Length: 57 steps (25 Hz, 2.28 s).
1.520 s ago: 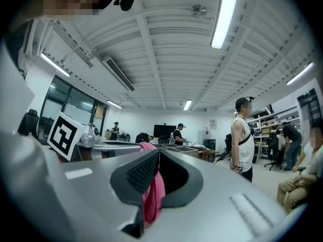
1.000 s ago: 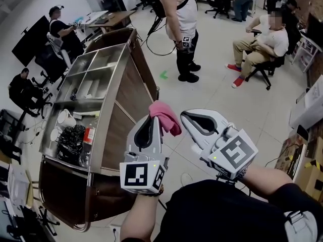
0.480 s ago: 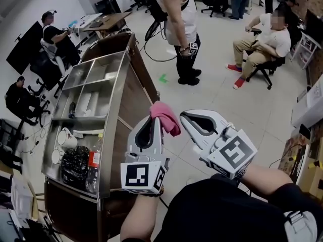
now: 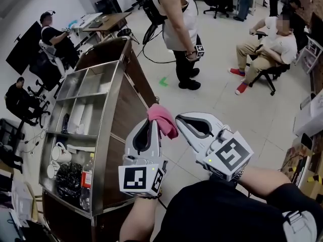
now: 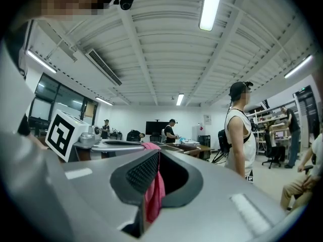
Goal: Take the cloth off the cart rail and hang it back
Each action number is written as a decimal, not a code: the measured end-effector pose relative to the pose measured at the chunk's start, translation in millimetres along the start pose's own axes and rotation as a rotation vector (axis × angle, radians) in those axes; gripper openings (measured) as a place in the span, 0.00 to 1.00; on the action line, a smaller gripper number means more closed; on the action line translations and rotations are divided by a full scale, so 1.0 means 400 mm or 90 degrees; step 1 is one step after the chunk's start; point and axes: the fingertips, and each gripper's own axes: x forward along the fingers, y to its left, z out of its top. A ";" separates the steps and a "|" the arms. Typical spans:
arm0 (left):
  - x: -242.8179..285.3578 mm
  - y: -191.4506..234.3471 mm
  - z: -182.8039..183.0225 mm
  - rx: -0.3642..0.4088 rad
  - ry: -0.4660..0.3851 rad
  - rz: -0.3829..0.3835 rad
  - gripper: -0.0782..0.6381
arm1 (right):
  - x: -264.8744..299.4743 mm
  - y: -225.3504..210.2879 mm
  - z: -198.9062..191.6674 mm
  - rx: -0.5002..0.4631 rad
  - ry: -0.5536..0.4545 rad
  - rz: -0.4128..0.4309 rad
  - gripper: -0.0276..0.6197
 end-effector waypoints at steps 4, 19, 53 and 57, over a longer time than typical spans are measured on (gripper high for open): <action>0.102 -0.022 -0.005 0.011 -0.001 0.021 0.14 | -0.001 -0.096 0.002 0.034 0.014 0.028 0.05; 0.440 -0.095 -0.072 0.030 0.009 0.107 0.14 | -0.001 -0.462 -0.018 0.042 0.017 0.114 0.05; 0.766 0.405 -0.098 0.063 -0.019 0.167 0.14 | 0.536 -0.714 -0.046 -0.009 -0.017 0.155 0.05; 0.794 0.469 -0.080 0.073 -0.022 0.177 0.14 | 0.607 -0.722 -0.042 -0.003 -0.011 0.166 0.05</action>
